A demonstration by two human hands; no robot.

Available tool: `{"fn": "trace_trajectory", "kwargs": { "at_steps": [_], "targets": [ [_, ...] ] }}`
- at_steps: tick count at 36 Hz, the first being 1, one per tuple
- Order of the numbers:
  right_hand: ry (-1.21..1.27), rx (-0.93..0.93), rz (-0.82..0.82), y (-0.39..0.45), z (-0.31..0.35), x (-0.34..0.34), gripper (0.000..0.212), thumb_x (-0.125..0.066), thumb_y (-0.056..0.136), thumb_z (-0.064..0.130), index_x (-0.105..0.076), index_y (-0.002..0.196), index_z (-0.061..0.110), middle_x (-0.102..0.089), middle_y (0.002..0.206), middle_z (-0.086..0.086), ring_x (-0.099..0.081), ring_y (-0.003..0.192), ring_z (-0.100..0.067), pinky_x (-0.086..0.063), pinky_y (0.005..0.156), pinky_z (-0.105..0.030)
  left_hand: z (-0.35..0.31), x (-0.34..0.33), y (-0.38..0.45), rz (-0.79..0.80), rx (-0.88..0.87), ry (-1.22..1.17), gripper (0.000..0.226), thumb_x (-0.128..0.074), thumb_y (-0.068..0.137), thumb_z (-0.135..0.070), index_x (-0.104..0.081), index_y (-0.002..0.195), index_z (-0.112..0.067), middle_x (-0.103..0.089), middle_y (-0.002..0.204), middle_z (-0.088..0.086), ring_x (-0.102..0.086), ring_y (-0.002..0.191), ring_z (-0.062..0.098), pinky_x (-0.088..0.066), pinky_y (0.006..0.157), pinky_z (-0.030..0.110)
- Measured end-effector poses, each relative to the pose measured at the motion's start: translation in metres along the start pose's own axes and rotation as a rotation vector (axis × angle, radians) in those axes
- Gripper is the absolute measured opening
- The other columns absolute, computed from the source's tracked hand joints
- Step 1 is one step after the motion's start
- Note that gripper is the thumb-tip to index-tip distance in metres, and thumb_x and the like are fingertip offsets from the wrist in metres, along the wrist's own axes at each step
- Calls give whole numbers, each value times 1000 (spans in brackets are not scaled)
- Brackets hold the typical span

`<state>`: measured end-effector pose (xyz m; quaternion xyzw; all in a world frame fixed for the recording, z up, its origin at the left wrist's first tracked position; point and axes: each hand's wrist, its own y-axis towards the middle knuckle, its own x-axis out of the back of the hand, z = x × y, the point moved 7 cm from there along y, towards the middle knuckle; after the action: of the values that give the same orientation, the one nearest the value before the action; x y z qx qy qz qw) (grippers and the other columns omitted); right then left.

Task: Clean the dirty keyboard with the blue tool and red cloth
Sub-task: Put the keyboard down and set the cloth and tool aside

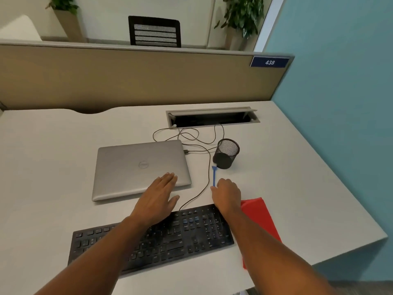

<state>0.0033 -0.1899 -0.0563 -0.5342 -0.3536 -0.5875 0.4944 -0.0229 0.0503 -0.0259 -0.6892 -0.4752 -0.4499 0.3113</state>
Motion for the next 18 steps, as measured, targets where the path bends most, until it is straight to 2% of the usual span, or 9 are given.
{"fn": "trace_trajectory", "kwargs": {
  "at_steps": [5, 9, 13, 16, 18],
  "targets": [
    [75, -70, 82, 13, -1, -5, 18, -60, 96, 31, -61, 102, 14, -67, 99, -3, -63, 87, -17, -56, 79, -32, -7, -3, 15, 0, -2, -3, 68, -48, 108, -42, -18, 165, -21, -13, 173, -2, -13, 158, 13, 1, 121, 23],
    [110, -66, 149, 14, -8, -7, 17, -60, 93, 30, -52, 91, 15, -65, 97, -4, -58, 82, -17, -47, 70, -28, -7, -6, 28, 1, -9, 18, 68, -50, 107, -39, -20, 165, -19, -15, 172, -1, -16, 158, 14, -1, 122, 23],
    [163, -51, 180, 12, -20, -7, 13, -61, 95, 23, -54, 99, 14, -66, 100, -5, -65, 87, -20, -52, 70, -27, -8, -7, 42, -11, 8, 4, 70, -52, 107, -36, -17, 165, -18, -16, 172, 1, -17, 157, 16, -2, 122, 24],
    [248, -50, 129, 9, -30, 8, 9, -61, 99, 22, -54, 101, 16, -68, 99, -4, -68, 87, -17, -55, 74, -25, -13, -6, 55, -23, 27, -12, 71, -51, 108, -35, -14, 165, -16, -14, 173, 2, -16, 158, 17, -2, 120, 23],
    [360, -51, 9, 7, -38, 31, 9, -59, 100, 21, -53, 95, 20, -66, 91, 1, -66, 83, -13, -57, 75, -27, -18, -5, 66, -41, 35, -39, 71, -52, 107, -35, -16, 165, -15, -16, 172, 2, -18, 157, 19, -5, 120, 24]
  ]
}}
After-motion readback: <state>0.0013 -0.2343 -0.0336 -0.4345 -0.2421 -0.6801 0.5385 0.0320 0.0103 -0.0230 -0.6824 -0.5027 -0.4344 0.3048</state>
